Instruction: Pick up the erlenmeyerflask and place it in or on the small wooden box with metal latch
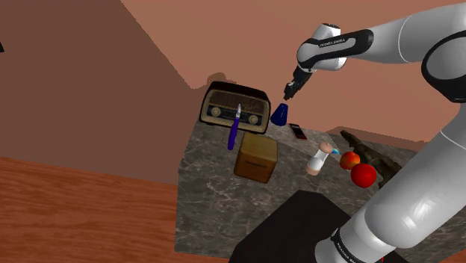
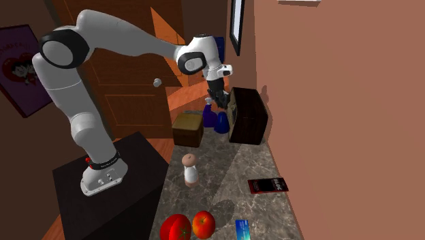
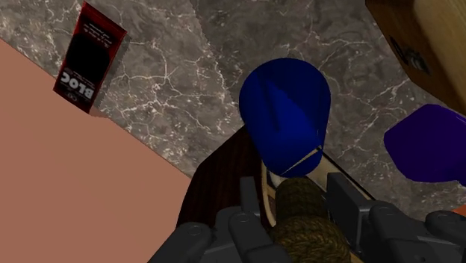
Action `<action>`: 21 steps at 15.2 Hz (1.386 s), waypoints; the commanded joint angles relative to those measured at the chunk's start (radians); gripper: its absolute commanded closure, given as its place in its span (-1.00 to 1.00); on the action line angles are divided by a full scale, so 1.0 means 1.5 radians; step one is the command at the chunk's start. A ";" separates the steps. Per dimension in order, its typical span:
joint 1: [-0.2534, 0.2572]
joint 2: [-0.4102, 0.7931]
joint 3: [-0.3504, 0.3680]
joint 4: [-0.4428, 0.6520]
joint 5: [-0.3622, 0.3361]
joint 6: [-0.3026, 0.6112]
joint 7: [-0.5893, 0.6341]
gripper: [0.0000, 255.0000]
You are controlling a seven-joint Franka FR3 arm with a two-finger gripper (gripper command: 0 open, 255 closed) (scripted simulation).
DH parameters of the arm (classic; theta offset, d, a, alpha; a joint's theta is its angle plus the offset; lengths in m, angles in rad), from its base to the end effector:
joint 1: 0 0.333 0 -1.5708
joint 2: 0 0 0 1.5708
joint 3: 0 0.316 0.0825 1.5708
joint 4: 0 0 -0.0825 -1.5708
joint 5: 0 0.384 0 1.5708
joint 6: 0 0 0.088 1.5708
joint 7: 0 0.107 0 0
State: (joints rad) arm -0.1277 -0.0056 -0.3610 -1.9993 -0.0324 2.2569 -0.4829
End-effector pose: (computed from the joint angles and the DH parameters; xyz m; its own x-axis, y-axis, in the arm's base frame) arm 0.5095 -0.2722 0.4865 0.9758 0.0269 0.2171 -0.0050 -0.9894 0.1449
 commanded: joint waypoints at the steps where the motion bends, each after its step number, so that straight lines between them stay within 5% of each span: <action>1: 0.001 -0.007 0.001 0.012 -0.003 -0.018 0.003 1.00; 9: 0.002 -0.019 0.003 0.068 -0.007 -0.086 0.005 1.00; 21: 0.055 -0.225 0.121 -0.068 -0.090 -0.165 0.201 1.00</action>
State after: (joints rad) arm -0.0513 -0.3183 -0.1981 -2.0943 -0.1618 2.0279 -0.2066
